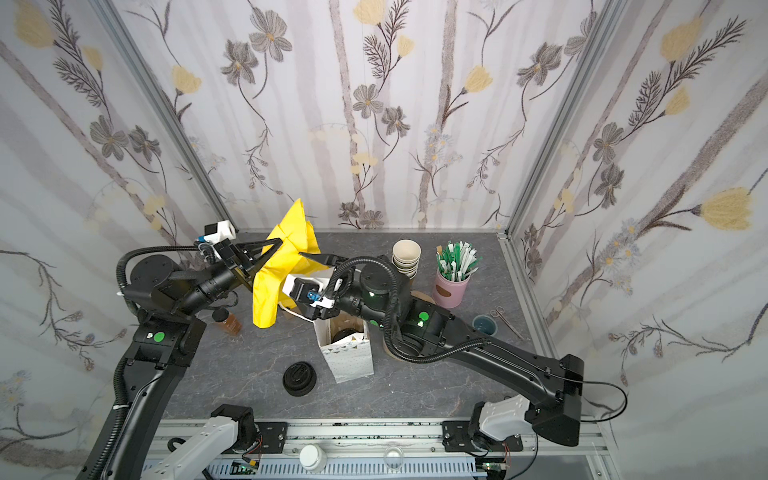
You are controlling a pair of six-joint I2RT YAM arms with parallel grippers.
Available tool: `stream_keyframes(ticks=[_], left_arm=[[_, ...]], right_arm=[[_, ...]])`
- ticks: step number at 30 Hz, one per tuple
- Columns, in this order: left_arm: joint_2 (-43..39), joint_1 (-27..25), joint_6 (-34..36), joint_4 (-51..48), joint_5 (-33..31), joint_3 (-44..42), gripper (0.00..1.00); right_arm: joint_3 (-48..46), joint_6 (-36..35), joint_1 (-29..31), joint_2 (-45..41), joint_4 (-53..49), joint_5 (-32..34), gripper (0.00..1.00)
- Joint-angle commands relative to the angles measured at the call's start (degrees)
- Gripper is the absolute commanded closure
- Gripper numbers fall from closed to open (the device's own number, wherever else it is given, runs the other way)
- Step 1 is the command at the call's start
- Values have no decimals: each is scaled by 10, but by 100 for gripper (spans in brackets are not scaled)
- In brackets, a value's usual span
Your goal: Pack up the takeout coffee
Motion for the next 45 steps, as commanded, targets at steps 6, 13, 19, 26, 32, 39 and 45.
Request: stream_keyframes(ticks=[6, 13, 19, 26, 32, 39, 45], left_arm=[[6, -13, 189, 22, -65, 6, 100], [19, -64, 225, 22, -47, 20, 100], [17, -86, 219, 22, -33, 24, 100], [11, -92, 212, 22, -28, 23, 100], [5, -92, 209, 13, -51, 15, 100], [22, -140, 256, -193, -193, 82, 100], [85, -245, 260, -387, -360, 198, 100]], right_arm=[[-30, 271, -2, -99, -74, 40, 5], [68, 345, 44, -5, -26, 126, 0], [113, 321, 44, 62, -23, 152, 0], [128, 312, 36, 109, -36, 146, 0], [77, 358, 37, 33, -19, 115, 0], [-23, 556, 11, -106, -177, 213, 10], [-15, 689, -20, -95, -306, 220, 16]])
